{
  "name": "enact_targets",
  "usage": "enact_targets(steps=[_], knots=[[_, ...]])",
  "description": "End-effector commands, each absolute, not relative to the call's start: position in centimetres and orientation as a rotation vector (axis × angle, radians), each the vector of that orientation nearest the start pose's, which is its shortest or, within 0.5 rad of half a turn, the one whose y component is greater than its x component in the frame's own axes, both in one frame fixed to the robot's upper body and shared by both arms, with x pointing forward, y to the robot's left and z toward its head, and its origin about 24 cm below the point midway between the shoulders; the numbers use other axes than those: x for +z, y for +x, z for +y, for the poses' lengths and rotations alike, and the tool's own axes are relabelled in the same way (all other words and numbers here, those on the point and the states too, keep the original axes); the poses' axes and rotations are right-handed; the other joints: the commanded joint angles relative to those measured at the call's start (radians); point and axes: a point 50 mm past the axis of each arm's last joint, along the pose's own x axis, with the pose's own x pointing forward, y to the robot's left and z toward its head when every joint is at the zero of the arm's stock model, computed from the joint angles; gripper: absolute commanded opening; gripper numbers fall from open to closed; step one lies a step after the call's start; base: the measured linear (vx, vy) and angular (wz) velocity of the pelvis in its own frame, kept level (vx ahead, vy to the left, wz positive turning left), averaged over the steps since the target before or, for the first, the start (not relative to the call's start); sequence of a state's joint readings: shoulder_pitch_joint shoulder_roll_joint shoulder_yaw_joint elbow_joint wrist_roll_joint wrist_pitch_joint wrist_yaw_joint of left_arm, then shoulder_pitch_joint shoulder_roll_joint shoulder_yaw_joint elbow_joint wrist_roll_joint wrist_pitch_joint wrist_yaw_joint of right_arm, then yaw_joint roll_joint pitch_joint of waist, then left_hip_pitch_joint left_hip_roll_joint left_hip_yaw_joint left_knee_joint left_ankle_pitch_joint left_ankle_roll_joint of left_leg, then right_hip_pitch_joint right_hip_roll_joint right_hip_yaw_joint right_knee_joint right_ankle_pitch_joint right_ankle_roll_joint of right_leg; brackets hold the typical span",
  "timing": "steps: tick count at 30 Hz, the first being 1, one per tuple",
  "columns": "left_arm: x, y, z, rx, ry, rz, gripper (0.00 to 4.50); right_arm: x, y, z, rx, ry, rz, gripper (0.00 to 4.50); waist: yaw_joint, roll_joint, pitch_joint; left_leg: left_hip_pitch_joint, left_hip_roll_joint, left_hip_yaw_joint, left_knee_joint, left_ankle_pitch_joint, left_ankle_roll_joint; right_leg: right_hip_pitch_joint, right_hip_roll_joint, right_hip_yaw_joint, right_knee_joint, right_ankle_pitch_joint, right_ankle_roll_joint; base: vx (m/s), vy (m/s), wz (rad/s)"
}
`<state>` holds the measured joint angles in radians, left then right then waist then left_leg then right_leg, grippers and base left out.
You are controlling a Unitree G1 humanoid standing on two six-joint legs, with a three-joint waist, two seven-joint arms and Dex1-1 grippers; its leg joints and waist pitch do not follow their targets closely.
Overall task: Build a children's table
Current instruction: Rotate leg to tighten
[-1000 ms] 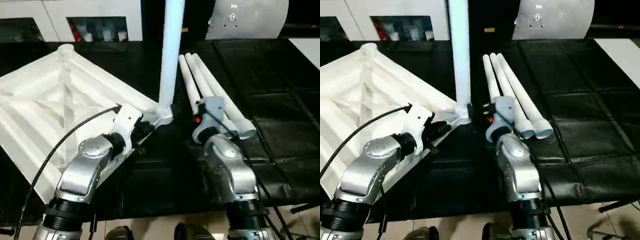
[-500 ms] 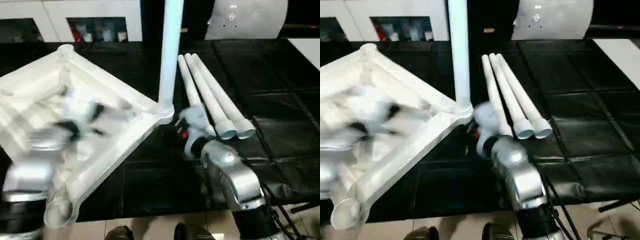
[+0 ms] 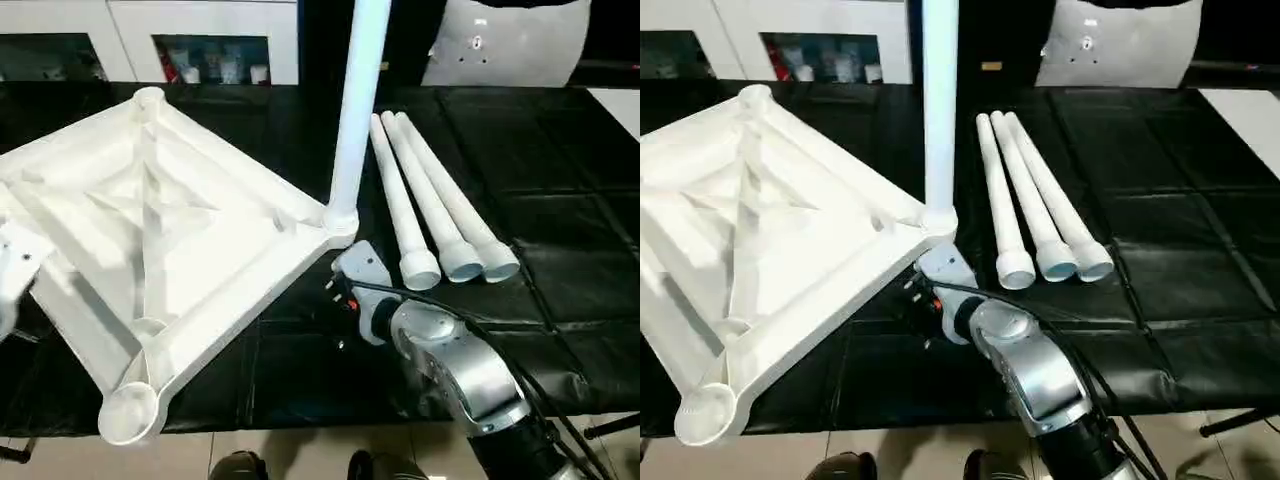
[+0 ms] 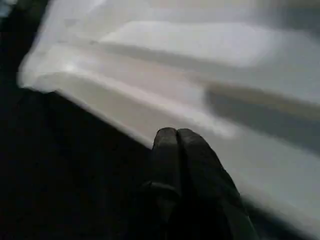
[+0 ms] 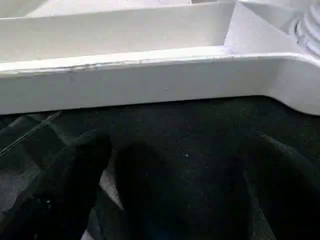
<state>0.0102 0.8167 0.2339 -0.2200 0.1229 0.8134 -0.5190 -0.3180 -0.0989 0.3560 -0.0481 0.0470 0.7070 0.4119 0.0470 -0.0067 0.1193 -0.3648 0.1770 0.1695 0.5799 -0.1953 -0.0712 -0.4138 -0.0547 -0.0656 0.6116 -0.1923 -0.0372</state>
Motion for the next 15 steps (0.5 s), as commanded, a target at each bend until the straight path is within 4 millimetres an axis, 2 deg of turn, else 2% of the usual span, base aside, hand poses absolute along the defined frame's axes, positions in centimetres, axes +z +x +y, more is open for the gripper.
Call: enact_targets(steps=[1, 2, 3, 4, 5, 10, 13, 15], knots=[[10.8, 22.5, 32.4, -0.011, 0.649, 0.690, 0.06, 5.7, 27.6, -5.3, 0.767, -0.161, 0.422, 4.50, -0.001, 0.026, -0.055, 0.013, 0.049, -0.022, -0.074, -0.167, 0.000, 0.045, -0.083, 0.068, -0.070, -0.165, -0.191, 0.000, 0.000, 0.00], [10.4, 22.4, 32.3, -0.027, 0.647, 0.702, 0.06, 5.6, 27.8, -5.1, 0.763, -0.152, 0.423, 4.50, -0.003, 0.026, -0.058, 0.010, 0.049, -0.022, -0.072, -0.146, 0.004, 0.049, -0.083, 0.067, -0.065, -0.125, -0.198, 0.000, 0.000, 0.00], [10.2, 22.4, 32.2, -0.035, 0.639, 0.711, 0.06, 5.6, 27.9, -5.1, 0.758, -0.161, 0.420, 4.50, -0.003, 0.030, -0.059, 0.010, 0.048, -0.022, -0.071, -0.138, 0.004, 0.049, -0.082, 0.066, -0.062, -0.109, -0.201, 0.000, 0.000, 0.00], [10.2, 22.4, 32.2, -0.035, 0.639, 0.711, 0.06, 5.6, 27.9, -5.1, 0.758, -0.161, 0.420, 4.50, -0.006, 0.027, -0.061, 0.009, 0.047, -0.021, -0.070, -0.123, 0.007, 0.051, -0.080, 0.065, -0.061, -0.081, -0.206, 0.000, 0.000, 0.00], [9.8, 22.3, 31.8, -0.063, 0.620, 0.729, 0.06, 5.5, 28.3, -4.8, 0.751, -0.162, 0.420, 4.50, -0.007, 0.028, -0.063, 0.009, 0.047, -0.021, -0.068, -0.108, 0.010, 0.053, -0.080, 0.065, -0.057, -0.056, -0.215, 0.000, 0.000, 0.00], [9.0, 21.8, 30.2, -0.204, 0.566, 0.772, 0.06, 5.2, 29.1, -4.0, 0.745, -0.149, 0.425, 4.50, -0.012, 0.027, -0.061, 0.009, 0.049, -0.020, -0.069, -0.123, 0.013, 0.053, -0.083, 0.065, -0.059, -0.077, -0.228, 0.000, 0.000, 0.00], [8.9, 21.6, 27.8, -0.361, 0.466, 0.759, 0.06, 5.0, 29.8, -3.4, 0.732, -0.144, 0.409, 4.50, -0.013, 0.026, -0.062, 0.012, 0.050, -0.018, -0.068, -0.121, 0.010, 0.051, -0.084, 0.066, -0.057, -0.070, -0.241, 0.000, 0.000, 0.00], [8.9, 21.3, 26.6, -0.455, 0.434, 0.755, 0.06, 4.9, 30.1, -3.2, 0.729, -0.145, 0.404, 4.50, -0.007, 0.027, -0.059, 0.015, 0.050, -0.015, -0.068, -0.135, 0.005, 0.048, -0.081, 0.066, -0.059, -0.095, -0.242, 0.000, 0.000, 0.00]])
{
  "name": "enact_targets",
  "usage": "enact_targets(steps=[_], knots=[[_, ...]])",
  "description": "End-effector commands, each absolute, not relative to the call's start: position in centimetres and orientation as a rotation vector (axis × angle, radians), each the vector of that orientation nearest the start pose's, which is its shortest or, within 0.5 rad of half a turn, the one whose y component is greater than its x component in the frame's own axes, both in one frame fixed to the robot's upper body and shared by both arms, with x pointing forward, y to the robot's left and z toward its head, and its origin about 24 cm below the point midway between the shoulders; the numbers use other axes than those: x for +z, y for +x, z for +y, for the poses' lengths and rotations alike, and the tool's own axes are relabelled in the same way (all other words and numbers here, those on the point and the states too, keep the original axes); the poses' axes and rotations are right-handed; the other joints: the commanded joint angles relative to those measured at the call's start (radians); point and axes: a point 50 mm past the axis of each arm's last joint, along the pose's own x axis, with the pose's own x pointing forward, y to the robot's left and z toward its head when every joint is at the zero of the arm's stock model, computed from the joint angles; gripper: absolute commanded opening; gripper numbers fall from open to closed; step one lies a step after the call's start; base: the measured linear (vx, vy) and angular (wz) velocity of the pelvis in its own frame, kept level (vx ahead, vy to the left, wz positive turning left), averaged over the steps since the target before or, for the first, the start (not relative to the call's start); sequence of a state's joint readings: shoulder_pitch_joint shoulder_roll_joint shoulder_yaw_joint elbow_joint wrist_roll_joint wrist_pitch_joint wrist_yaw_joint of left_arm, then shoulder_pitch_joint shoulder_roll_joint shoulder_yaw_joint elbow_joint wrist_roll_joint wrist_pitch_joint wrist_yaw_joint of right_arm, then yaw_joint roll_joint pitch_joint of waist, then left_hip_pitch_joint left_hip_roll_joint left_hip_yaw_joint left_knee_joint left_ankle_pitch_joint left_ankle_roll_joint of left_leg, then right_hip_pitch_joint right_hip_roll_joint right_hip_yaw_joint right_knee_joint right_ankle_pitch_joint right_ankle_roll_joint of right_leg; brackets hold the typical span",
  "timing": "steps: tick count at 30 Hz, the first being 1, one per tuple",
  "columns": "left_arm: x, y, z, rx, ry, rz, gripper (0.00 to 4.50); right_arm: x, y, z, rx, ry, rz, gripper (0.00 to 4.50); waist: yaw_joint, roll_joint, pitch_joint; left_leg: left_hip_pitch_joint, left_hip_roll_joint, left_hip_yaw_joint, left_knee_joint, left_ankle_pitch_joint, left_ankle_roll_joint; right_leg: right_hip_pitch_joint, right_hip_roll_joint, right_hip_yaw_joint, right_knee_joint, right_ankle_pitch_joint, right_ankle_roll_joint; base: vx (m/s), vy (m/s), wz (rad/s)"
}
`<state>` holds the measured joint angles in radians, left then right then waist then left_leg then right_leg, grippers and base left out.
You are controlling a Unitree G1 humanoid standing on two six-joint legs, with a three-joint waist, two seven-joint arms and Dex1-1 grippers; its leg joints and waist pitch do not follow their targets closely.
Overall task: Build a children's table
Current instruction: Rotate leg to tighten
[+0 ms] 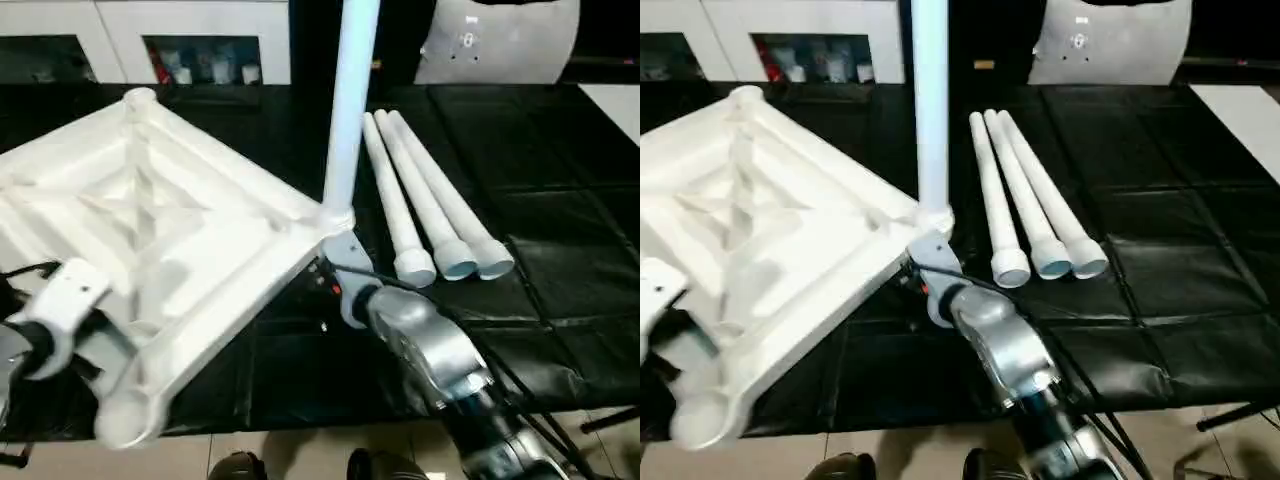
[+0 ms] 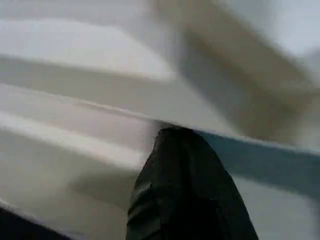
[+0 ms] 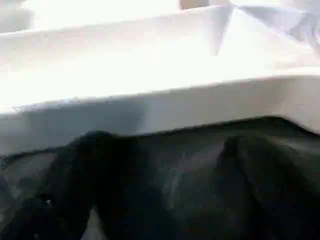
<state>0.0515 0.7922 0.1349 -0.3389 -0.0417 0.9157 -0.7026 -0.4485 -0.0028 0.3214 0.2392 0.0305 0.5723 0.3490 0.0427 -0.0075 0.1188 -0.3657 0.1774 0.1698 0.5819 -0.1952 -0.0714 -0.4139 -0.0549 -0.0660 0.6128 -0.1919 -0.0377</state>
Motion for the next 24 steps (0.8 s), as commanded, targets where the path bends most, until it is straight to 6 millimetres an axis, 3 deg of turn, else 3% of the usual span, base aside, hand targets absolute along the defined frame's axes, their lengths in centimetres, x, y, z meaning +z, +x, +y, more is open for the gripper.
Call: enact_targets(steps=[1, 7, 11, 12, 13, 15, 17, 18, 19, 20, 24], knots=[[8.9, 21.3, 26.6, -0.455, 0.434, 0.755, 0.06, 4.9, 30.1, -3.2, 0.729, -0.145, 0.404, 4.50, -0.002, 0.027, -0.058, 0.014, 0.049, -0.017, -0.071, -0.138, 0.004, 0.049, -0.080, 0.066, -0.061, -0.101, -0.237, 0.000, 0.000, 0.00], [9.7, 22.1, 25.9, -0.451, 0.426, 0.696, 0.06, 5.0, 30.9, -2.7, 0.728, -0.147, 0.371, 4.50, -0.008, 0.025, -0.057, 0.013, 0.048, -0.017, -0.072, -0.181, -0.007, 0.050, -0.081, 0.067, -0.067, -0.181, -0.202, 0.000, 0.000, 0.00], [10.8, 22.9, 26.7, -0.336, 0.467, 0.640, 0.06, 5.7, 31.1, -3.1, 0.701, -0.159, 0.330, 4.50, -0.006, 0.023, -0.062, 0.012, 0.047, -0.017, -0.069, -0.160, -0.004, 0.052, -0.080, 0.067, -0.064, -0.153, -0.199, 0.000, 0.000, 0.00], [11.2, 23.1, 26.9, -0.300, 0.462, 0.609, 0.06, 6.1, 31.1, -3.5, 0.686, -0.162, 0.311, 4.50, -0.005, 0.030, -0.061, 0.012, 0.047, -0.017, -0.068, -0.152, -0.003, 0.050, -0.078, 0.066, -0.062, -0.140, -0.199, 0.000, 0.000, 0.00], [11.2, 23.1, 26.9, -0.300, 0.462, 0.609, 0.06, 6.1, 31.1, -3.5, 0.686, -0.162, 0.311, 4.50, -0.007, 0.027, -0.061, 0.010, 0.047, -0.017, -0.069, -0.148, -0.003, 0.052, -0.077, 0.065, -0.063, -0.133, -0.197, 0.000, 0.000, 0.00], [12.5, 22.9, 27.0, -0.198, 0.425, 0.497, 0.06, 8.1, 30.3, -4.9, 0.644, -0.089, 0.227, 4.50, -0.005, 0.029, -0.064, 0.009, 0.050, -0.017, -0.066, -0.116, -0.005, 0.057, -0.077, 0.066, -0.059, -0.078, -0.192, 0.000, 0.000, 0.00], [12.9, 22.6, 26.9, -0.170, 0.436, 0.464, 0.06, 9.0, 29.6, -5.4, 0.637, -0.042, 0.190, 4.50, -0.004, 0.037, -0.066, 0.006, 0.047, -0.020, -0.066, -0.113, -0.003, 0.060, -0.074, 0.061, -0.053, -0.041, -0.195, 0.000, 0.000, 0.00], [12.9, 22.6, 26.9, -0.170, 0.436, 0.464, 0.06, 9.0, 29.6, -5.4, 0.637, -0.042, 0.190, 4.50, -0.005, 0.032, -0.065, 0.006, 0.048, -0.019, -0.067, -0.123, -0.001, 0.060, -0.074, 0.062, -0.058, -0.048, -0.191, 0.000, 0.000, 0.00], [13.0, 22.3, 26.8, -0.147, 0.424, 0.454, 0.06, 9.4, 29.1, -5.6, 0.636, -0.019, 0.170, 4.50, -0.005, 0.035, -0.064, 0.007, 0.046, -0.020, -0.068, -0.143, 0.000, 0.059, -0.074, 0.061, -0.059, -0.078, -0.191, 0.000, 0.000, 0.00], [13.6, 22.1, 26.1, -0.104, 0.374, 0.371, 0.06, 10.1, 28.1, -6.2, 0.631, 0.021, 0.139, 4.50, -0.006, 0.034, -0.062, 0.008, 0.049, -0.019, -0.069, -0.160, 0.001, 0.058, -0.076, 0.063, -0.066, -0.106, -0.187, 0.000, 0.000, 0.00], [14.2, 22.8, 23.7, -0.080, 0.213, 0.158, 0.06, 10.5, 26.8, -7.1, 0.596, 0.049, 0.093, 4.50, -0.001, 0.030, -0.063, 0.003, 0.046, -0.021, -0.068, -0.173, 0.005, 0.059, -0.076, 0.062, -0.072, -0.144, -0.184, 0.000, 0.000, 0.00]])
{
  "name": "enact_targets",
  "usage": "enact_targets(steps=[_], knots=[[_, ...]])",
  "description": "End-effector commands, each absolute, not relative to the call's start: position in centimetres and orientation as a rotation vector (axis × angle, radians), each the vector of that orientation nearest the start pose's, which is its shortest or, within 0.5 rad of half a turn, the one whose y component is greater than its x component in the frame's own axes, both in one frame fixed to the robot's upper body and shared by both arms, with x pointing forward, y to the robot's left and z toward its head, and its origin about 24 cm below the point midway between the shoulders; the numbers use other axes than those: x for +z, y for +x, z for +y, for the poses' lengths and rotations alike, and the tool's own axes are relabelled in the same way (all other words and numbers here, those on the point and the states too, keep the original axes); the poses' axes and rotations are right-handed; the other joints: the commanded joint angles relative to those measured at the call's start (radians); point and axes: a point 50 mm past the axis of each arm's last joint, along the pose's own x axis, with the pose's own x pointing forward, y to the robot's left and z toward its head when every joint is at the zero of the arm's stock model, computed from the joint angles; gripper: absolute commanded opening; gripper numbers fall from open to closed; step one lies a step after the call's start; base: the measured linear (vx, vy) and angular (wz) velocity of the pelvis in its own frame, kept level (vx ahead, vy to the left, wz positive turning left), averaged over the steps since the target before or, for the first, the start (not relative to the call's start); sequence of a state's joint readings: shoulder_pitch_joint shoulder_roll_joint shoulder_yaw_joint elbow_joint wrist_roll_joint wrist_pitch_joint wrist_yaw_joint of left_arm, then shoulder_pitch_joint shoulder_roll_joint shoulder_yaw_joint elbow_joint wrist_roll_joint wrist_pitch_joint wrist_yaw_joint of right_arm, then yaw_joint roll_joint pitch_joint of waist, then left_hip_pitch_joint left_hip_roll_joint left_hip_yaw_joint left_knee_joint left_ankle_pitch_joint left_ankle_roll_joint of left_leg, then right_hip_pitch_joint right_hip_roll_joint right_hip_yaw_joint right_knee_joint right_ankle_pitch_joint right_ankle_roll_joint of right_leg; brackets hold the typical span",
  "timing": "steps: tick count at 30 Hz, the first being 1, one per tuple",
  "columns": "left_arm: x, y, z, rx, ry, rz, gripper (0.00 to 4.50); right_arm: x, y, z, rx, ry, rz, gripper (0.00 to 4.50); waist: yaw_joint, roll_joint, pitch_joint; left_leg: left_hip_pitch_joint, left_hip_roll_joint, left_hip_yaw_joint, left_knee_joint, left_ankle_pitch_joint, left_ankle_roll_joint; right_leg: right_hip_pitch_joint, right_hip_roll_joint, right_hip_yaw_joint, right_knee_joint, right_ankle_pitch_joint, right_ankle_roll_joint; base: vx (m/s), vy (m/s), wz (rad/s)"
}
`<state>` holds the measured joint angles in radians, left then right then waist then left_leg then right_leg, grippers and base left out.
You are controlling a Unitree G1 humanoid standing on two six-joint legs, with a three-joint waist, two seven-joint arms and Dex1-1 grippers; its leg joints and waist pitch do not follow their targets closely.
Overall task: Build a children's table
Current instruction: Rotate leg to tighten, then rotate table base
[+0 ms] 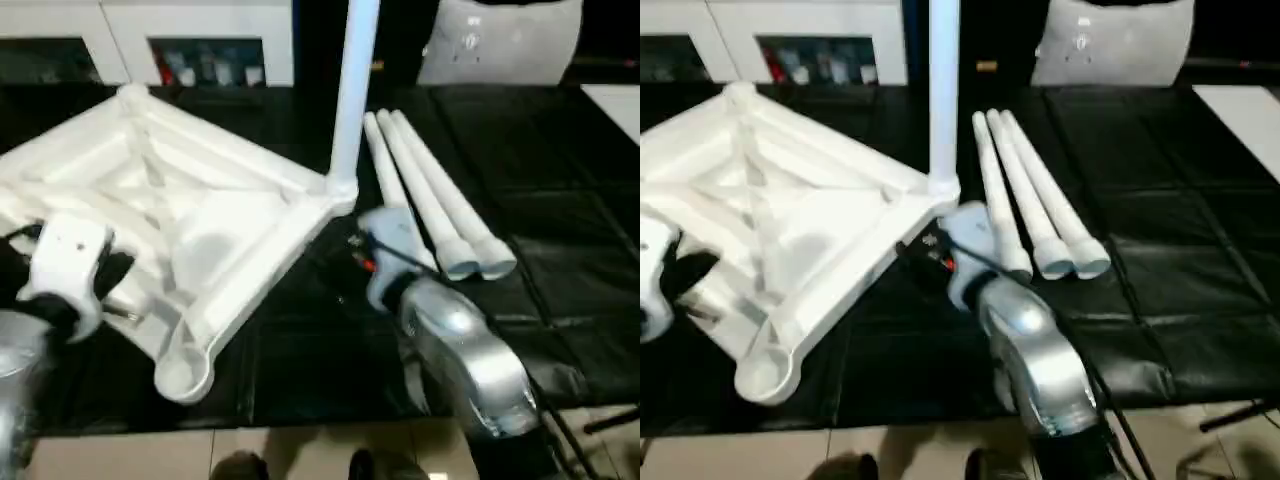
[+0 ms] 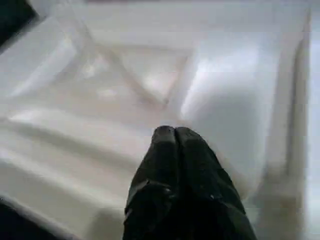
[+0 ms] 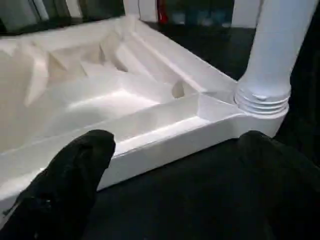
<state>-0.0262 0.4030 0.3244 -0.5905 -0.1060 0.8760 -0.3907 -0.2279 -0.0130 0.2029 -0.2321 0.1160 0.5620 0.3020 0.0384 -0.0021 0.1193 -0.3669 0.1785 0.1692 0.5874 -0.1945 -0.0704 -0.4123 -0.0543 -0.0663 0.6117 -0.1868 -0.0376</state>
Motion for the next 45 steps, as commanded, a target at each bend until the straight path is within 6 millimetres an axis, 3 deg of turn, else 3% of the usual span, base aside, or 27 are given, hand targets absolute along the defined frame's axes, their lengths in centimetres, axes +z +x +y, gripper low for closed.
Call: enact_targets(steps=[1, 2, 3, 4, 6, 9, 10, 11, 12, 13, 14, 16, 18, 19, 20, 21, 22, 23, 25, 28, 29, 34, 36, 37, 41, 43, 45], knots=[[14.0, 23.1, 22.9, -0.081, 0.161, 0.128, 0.06, 10.3, 26.6, -7.3, 0.585, 0.059, 0.095, 4.50, 0.002, 0.018, -0.063, 0.005, 0.045, -0.019, -0.074, -0.195, 0.005, 0.056, -0.076, 0.062, -0.077, -0.196, -0.171, 0.000, 0.000, 0.00], [13.7, 23.3, 22.2, -0.077, 0.115, 0.109, 0.06, 10.2, 26.5, -7.5, 0.578, 0.063, 0.098, 4.50, 0.008, 0.012, -0.057, -0.031, 0.032, -0.046, -0.086, -0.195, 0.042, 0.083, -0.092, 0.036, -0.067, -0.208, -0.174, 0.000, 0.000, 0.00], [13.3, 23.5, 21.6, -0.054, 0.065, 0.097, 0.06, 10.1, 26.2, -7.6, 0.578, 0.044, 0.095, 4.50, 0.011, 0.019, -0.050, -0.044, 0.023, -0.070, -0.089, -0.236, 0.100, 0.087, -0.107, 0.007, -0.082, -0.299, -0.163, -0.032, -0.013, 0.23], [12.9, 23.8, 20.9, -0.034, 0.023, 0.089, 0.06, 9.9, 26.0, -7.7, 0.585, 0.018, 0.092, 4.50, 0.004, 0.026, -0.051, -0.048, 0.014, -0.086, -0.077, -0.244, 0.134, 0.093, -0.121, -0.011, -0.096, -0.375, -0.162, -0.013, -0.016, 0.46], [12.5, 24.1, 19.7, -0.050, 0.001, 0.088, 0.06, 9.8, 25.8, -7.8, 0.592, 0.001, 0.100, 4.50, 0.007, 0.035, -0.056, -0.058, 0.006, -0.111, -0.062, -0.195, 0.142, 0.107, -0.126, -0.042, -0.107, -0.392, -0.166, -0.015, -0.020, 0.49], [12.1, 24.2, 18.5, -0.091, 0.013, 0.110, 0.06, 9.7, 25.7, -7.9, 0.590, 0.007, 0.112, 4.50, 0.009, 0.046, -0.058, -0.069, -0.001, -0.146, -0.066, -0.177, 0.139, 0.115, -0.112, -0.068, -0.090, -0.320, -0.167, -0.015, -0.029, 0.47], [12.0, 24.2, 18.2, -0.097, 0.017, 0.117, 0.06, 9.7, 25.8, -7.8, 0.591, 0.005, 0.117, 4.50, 0.007, 0.053, -0.054, -0.085, -0.009, -0.165, -0.074, -0.178, 0.124, 0.130, -0.104, -0.079, -0.076, -0.306, -0.153, -0.009, -0.011, 0.37], [11.9, 24.2, 18.0, -0.100, 0.019, 0.121, 0.06, 9.7, 25.8, -7.8, 0.592, 0.003, 0.120, 4.50, 0.010, 0.053, -0.048, -0.080, -0.018, -0.179, -0.082, -0.240, 0.097, 0.123, -0.099, -0.081, -0.073, -0.324, -0.150, -0.009, -0.011, 0.37], [11.5, 24.1, 18.1, -0.084, 0.073, 0.155, 0.06, 9.5, 25.9, -7.8, 0.596, -0.013, 0.132, 4.50, 0.007, 0.050, -0.052, -0.084, -0.022, -0.188, -0.081, -0.249, 0.085, 0.129, -0.101, -0.082, -0.070, -0.323, -0.151, -0.005, -0.007, 0.38], [11.5, 24.1, 18.1, -0.082, 0.078, 0.157, 0.06, 9.4, 26.0, -7.8, 0.596, -0.014, 0.133, 4.50, 0.010, 0.057, -0.055, -0.088, -0.034, -0.204, -0.085, -0.245, 0.063, 0.136, -0.103, -0.083, -0.067, -0.306, -0.144, -0.006, -0.006, 0.36], [11.0, 24.0, 18.3, -0.092, 0.155, 0.184, 0.06, 9.1, 26.1, -7.6, 0.607, -0.035, 0.150, 4.50, 0.007, 0.054, -0.055, -0.092, -0.040, -0.209, -0.085, -0.237, 0.058, 0.136, -0.103, -0.082, -0.066, -0.294, -0.142, -0.006, -0.006, 0.36], [10.7, 23.7, 18.6, -0.109, 0.213, 0.209, 0.06, 8.8, 26.2, -7.5, 0.629, -0.075, 0.174, 4.50, 0.003, 0.058, -0.056, -0.105, -0.064, -0.234, -0.094, -0.232, 0.029, 0.151, -0.100, -0.084, -0.057, -0.296, -0.117, -0.001, -0.011, 0.30], [10.7, 23.4, 19.2, -0.124, 0.253, 0.233, 0.06, 8.7, 26.3, -7.0, 0.695, -0.104, 0.191, 4.50, -0.001, 0.063, -0.045, -0.099, -0.076, -0.252, -0.103, -0.313, -0.010, 0.141, -0.099, -0.077, -0.052, -0.335, -0.130, 0.000, -0.017, 0.36], [10.7, 23.3, 19.4, -0.131, 0.258, 0.243, 0.06, 8.8, 26.3, -6.8, 0.718, -0.095, 0.192, 4.50, -0.006, 0.056, -0.043, -0.094, -0.075, -0.259, -0.101, -0.378, -0.037, 0.140, -0.104, -0.066, -0.054, -0.374, -0.143, 0.026, -0.025, 0.39], [10.8, 23.1, 19.6, -0.139, 0.266, 0.252, 0.06, 9.0, 26.2, -6.6, 0.758, -0.092, 0.185, 4.50, -0.013, 0.051, -0.047, -0.037, -0.005, -0.234, -0.062, -0.402, -0.065, 0.107, -0.119, -0.023, -0.075, -0.337, -0.148, 0.026, -0.025, 0.39], [10.8, 22.9, 19.8, -0.151, 0.264, 0.261, 0.06, 9.1, 26.1, -6.3, 0.809, -0.113, 0.175, 4.50, -0.008, 0.059, -0.044, -0.050, -0.002, -0.222, -0.067, -0.395, -0.074, 0.119, -0.125, -0.020, -0.073, -0.309, -0.153, 0.000, 0.000, 0.00], [10.9, 22.8, 19.9, -0.158, 0.263, 0.265, 0.06, 9.2, 26.0, -6.2, 0.842, -0.131, 0.169, 4.50, -0.001, 0.056, -0.044, -0.061, 0.000, -0.204, -0.076, -0.379, -0.085, 0.129, -0.121, -0.022, -0.070, -0.283, -0.130, -0.008, -0.011, -0.19], [11.0, 22.7, 20.0, -0.165, 0.261, 0.270, 0.06, 9.2, 26.0, -6.1, 0.864, -0.143, 0.174, 4.50, 0.003, 0.055, -0.045, -0.063, 0.004, -0.196, -0.081, -0.365, -0.083, 0.131, -0.120, -0.021, -0.071, -0.286, -0.109, -0.008, -0.011, -0.19], [11.3, 22.5, 20.1, -0.207, 0.244, 0.268, 0.06, 9.2, 26.2, -5.9, 0.907, -0.188, 0.159, 4.50, 0.005, 0.051, -0.053, -0.052, 0.013, -0.183, -0.079, -0.327, -0.073, 0.124, -0.117, -0.014, -0.067, -0.226, -0.114, -0.003, 0.005, -0.10], [11.5, 21.3, 19.9, -0.349, 0.225, 0.314, 0.23, 9.6, 26.6, -5.0, 0.975, -0.218, 0.169, 4.50, -0.001, 0.050, -0.062, -0.045, 0.020, -0.164, -0.073, -0.251, -0.051, 0.118, -0.111, -0.009, -0.052, -0.099, -0.153, 0.000, 0.000, 0.00], [11.4, 20.7, 20.4, -0.382, 0.257, 0.348, 0.23, 9.7, 26.5, -4.1, 1.041, -0.275, 0.170, 4.50, -0.004, 0.048, -0.060, -0.050, 0.017, -0.156, -0.074, -0.239, -0.040, 0.120, -0.110, -0.009, -0.050, -0.087, -0.162, 0.000, 0.000, 0.00], [11.6, 20.4, 21.2, -0.379, 0.268, 0.370, 0.52, 9.7, 26.6, -2.9, 1.106, -0.341, 0.169, 4.50, -0.005, 0.043, -0.051, -0.034, 0.029, -0.124, -0.073, -0.292, -0.026, 0.103, -0.113, 0.006, -0.068, -0.242, -0.165, 0.000, 0.000, 0.00], [12.2, 20.0, 21.8, -0.404, 0.274, 0.388, 0.63, 9.8, 27.0, -1.5, 1.135, -0.379, 0.162, 4.50, -0.004, 0.037, -0.055, -0.025, 0.037, -0.111, -0.072, -0.306, -0.022, 0.095, -0.115, 0.010, -0.069, -0.267, -0.168, 0.000, 0.000, 0.00], [12.4, 19.9, 22.1, -0.413, 0.284, 0.397, 0.63, 9.8, 27.2, -1.0, 1.143, -0.395, 0.155, 4.50, -0.004, 0.043, -0.053, -0.027, 0.036, -0.107, -0.074, -0.321, -0.028, 0.092, -0.111, 0.008, -0.066, -0.298, -0.173, 0.000, 0.000, 0.00], [13.1, 19.1, 22.9, -0.482, 0.310, 0.437, 0.72, 10.1, 28.8, 1.4, 1.137, -0.451, 0.139, 4.50, -0.010, 0.033, -0.057, -0.035, 0.039, -0.098, -0.078, -0.304, -0.043, 0.082, -0.104, 0.015, -0.050, -0.252, -0.180, 0.000, 0.000, 0.00], [13.1, 18.7, 23.2, -0.496, 0.335, 0.472, 0.72, 10.1, 29.4, 2.4, 1.115, -0.457, 0.134, 4.50, -0.008, 0.036, -0.055, -0.022, 0.042, -0.090, -0.078, -0.355, -0.053, 0.067, -0.105, 0.026, -0.054, -0.294, -0.176, 0.000, 0.000, 0.00], [13.1, 18.4, 23.4, -0.504, 0.334, 0.501, 0.89, 10.0, 29.8, 3.3, 1.114, -0.466, 0.140, 4.50, -0.007, 0.036, -0.060, -0.022, 0.043, -0.084, -0.080, -0.335, -0.055, 0.066, -0.100, 0.030, -0.050, -0.249, -0.177, 0.000, 0.000, 0.00]])
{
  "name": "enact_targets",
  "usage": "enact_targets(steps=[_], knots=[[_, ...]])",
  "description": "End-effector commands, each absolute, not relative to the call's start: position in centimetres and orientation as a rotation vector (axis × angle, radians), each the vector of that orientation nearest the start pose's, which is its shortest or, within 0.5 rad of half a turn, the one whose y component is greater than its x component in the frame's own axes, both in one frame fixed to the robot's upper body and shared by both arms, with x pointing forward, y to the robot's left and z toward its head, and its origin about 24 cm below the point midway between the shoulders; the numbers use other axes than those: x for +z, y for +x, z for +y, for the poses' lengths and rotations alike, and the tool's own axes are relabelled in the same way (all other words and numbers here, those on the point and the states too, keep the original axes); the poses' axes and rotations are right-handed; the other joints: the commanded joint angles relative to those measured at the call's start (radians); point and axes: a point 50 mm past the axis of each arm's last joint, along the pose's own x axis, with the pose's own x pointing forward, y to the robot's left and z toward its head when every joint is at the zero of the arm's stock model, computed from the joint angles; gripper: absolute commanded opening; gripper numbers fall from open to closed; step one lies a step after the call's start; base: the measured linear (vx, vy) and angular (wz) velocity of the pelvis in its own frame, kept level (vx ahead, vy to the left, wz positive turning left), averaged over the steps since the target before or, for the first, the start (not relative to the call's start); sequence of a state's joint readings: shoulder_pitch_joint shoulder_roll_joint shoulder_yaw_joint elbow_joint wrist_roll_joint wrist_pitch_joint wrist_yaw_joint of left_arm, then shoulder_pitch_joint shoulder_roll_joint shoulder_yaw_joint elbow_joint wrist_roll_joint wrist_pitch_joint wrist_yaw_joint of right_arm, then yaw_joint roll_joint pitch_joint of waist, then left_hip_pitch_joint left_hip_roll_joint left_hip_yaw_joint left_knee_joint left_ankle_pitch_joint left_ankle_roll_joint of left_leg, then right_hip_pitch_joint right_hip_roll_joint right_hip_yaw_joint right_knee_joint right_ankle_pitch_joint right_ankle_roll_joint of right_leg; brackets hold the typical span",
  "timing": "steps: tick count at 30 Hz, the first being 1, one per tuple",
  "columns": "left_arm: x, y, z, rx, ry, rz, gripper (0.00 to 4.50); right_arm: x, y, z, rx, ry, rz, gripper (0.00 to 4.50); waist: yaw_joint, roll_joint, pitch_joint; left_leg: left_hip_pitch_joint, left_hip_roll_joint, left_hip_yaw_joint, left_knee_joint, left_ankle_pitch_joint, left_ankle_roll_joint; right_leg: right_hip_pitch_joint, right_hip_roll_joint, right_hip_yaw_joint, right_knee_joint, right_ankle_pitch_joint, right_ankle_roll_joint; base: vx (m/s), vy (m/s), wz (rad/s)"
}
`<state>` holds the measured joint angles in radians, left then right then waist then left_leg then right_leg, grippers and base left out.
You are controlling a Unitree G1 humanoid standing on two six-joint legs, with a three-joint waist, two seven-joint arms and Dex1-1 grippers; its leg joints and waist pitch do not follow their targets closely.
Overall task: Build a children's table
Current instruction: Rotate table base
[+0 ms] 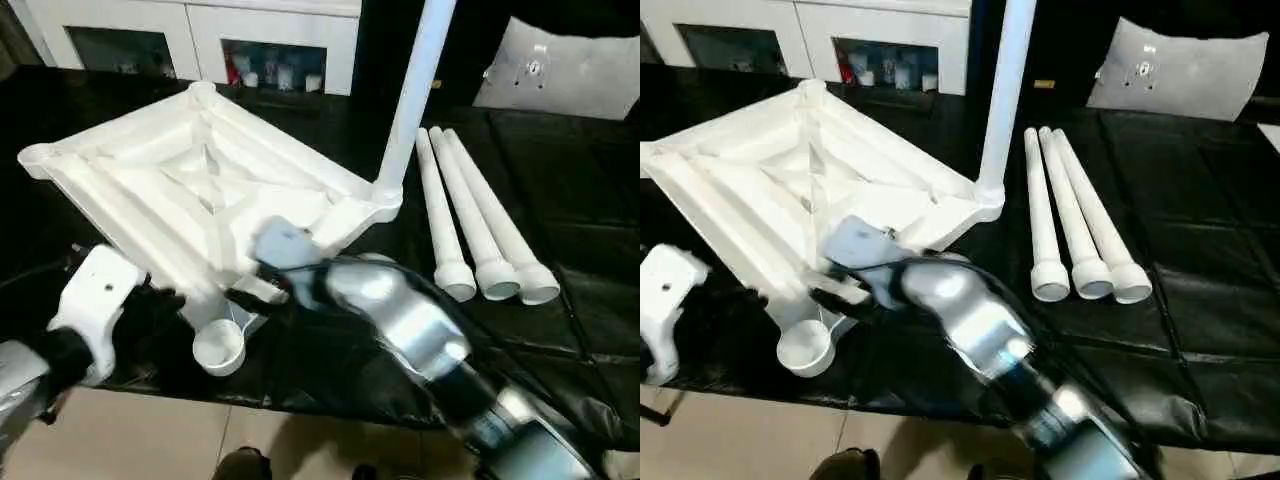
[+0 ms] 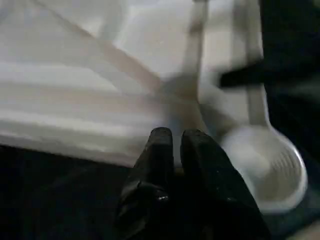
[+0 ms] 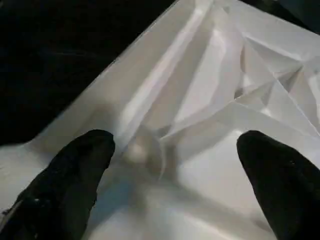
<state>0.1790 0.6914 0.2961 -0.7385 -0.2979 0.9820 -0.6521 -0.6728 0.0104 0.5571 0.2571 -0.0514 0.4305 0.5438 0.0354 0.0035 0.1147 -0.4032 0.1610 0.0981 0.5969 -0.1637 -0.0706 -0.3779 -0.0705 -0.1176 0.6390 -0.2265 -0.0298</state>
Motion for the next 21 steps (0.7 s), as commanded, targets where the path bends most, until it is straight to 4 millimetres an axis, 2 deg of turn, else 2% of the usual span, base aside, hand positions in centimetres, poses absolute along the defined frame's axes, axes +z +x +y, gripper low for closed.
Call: enact_targets(steps=[1, 2, 4, 7, 8, 12, 13, 14, 15, 19, 20, 21], knots=[[13.0, 18.2, 23.4, -0.510, 0.336, 0.517, 0.89, 9.8, 29.8, 3.6, 1.128, -0.505, 0.139, 4.50, -0.004, 0.031, -0.056, 0.016, 0.062, -0.011, -0.089, -0.360, -0.055, 0.029, -0.082, 0.083, -0.075, -0.185, -0.186, 0.000, 0.000, 0.00], [13.0, 18.0, 23.3, -0.524, 0.335, 0.531, 0.99, 9.6, 29.7, 3.7, 1.141, -0.540, 0.143, 4.50, -0.003, 0.026, -0.056, 0.015, 0.062, -0.009, -0.091, -0.349, -0.056, 0.030, -0.078, 0.082, -0.070, -0.149, -0.190, 0.000, 0.000, 0.00], [12.9, 17.7, 23.1, -0.548, 0.337, 0.553, 1.09, 9.2, 29.7, 3.9, 1.159, -0.594, 0.152, 4.50, -0.002, 0.027, -0.057, 0.014, 0.061, -0.003, -0.090, -0.334, -0.051, 0.032, -0.078, 0.085, -0.068, -0.125, -0.193, 0.000, 0.000, 0.00], [12.7, 17.5, 22.9, -0.575, 0.341, 0.572, 1.09, 8.6, 29.7, 3.7, 1.173, -0.639, 0.169, 4.50, -0.001, 0.025, -0.054, 0.013, 0.062, 0.003, -0.091, -0.330, -0.049, 0.034, -0.079, 0.089, -0.070, -0.136, -0.188, 0.000, 0.000, 0.00], [12.6, 17.4, 22.8, -0.584, 0.337, 0.580, 1.09, 8.2, 29.7, 3.5, 1.182, -0.663, 0.178, 4.50, 0.000, 0.025, -0.054, 0.016, 0.063, 0.007, -0.092, -0.333, -0.050, 0.031, -0.076, 0.093, -0.072, -0.160, -0.179, 0.000, 0.000, 0.00], [12.6, 17.3, 22.6, -0.604, 0.352, 0.587, 1.09, 8.0, 30.5, 1.5, 1.134, -0.699, 0.192, 4.50, 0.004, 0.019, -0.052, 0.026, 0.064, 0.015, -0.088, -0.344, -0.049, 0.026, -0.074, 0.100, -0.080, -0.204, -0.173, 0.000, 0.000, 0.00], [12.6, 17.5, 22.7, -0.593, 0.355, 0.585, 1.09, 8.3, 30.8, 0.8, 1.111, -0.674, 0.190, 4.50, 0.006, 0.021, -0.053, 0.025, 0.064, 0.016, -0.088, -0.340, -0.048, 0.027, -0.074, 0.101, -0.079, -0.210, -0.172, 0.000, 0.000, 0.00], [12.5, 17.6, 22.9, -0.581, 0.353, 0.588, 1.09, 8.7, 31.0, 0.0, 1.091, -0.642, 0.186, 4.50, 0.006, 0.018, -0.051, 0.026, 0.065, 0.017, -0.089, -0.348, -0.047, 0.027, -0.072, 0.102, -0.082, -0.227, -0.165, 0.000, 0.000, 0.00], [12.5, 17.6, 22.9, -0.581, 0.353, 0.588, 1.09, 8.7, 31.0, 0.0, 1.090, -0.642, 0.186, 4.50, 0.006, 0.017, -0.052, 0.028, 0.065, 0.017, -0.089, -0.351, -0.046, 0.026, -0.072, 0.103, -0.082, -0.232, -0.164, 0.000, 0.000, 0.00], [11.8, 17.3, 22.9, -0.610, 0.383, 0.654, 1.09, 9.8, 30.9, -2.3, 1.065, -0.550, 0.140, 4.50, 0.008, 0.016, -0.054, 0.029, 0.065, 0.019, -0.087, -0.337, -0.033, 0.026, -0.069, 0.103, -0.084, -0.227, -0.158, 0.000, 0.000, 0.00], [11.5, 17.1, 22.9, -0.626, 0.383, 0.685, 1.09, 10.6, 30.6, -3.6, 1.038, -0.480, 0.128, 4.50, 0.011, 0.017, -0.054, 0.030, 0.065, 0.021, -0.087, -0.333, -0.027, 0.025, -0.069, 0.105, -0.085, -0.226, -0.152, 0.000, 0.000, 0.00], [11.5, 17.1, 22.9, -0.630, 0.375, 0.693, 1.09, 10.7, 30.5, -4.1, 1.030, -0.465, 0.128, 4.50, 0.009, 0.014, -0.054, 0.029, 0.064, 0.021, -0.087, -0.324, -0.024, 0.029, -0.067, 0.105, -0.085, -0.220, -0.151, 0.000, 0.000, 0.00]])
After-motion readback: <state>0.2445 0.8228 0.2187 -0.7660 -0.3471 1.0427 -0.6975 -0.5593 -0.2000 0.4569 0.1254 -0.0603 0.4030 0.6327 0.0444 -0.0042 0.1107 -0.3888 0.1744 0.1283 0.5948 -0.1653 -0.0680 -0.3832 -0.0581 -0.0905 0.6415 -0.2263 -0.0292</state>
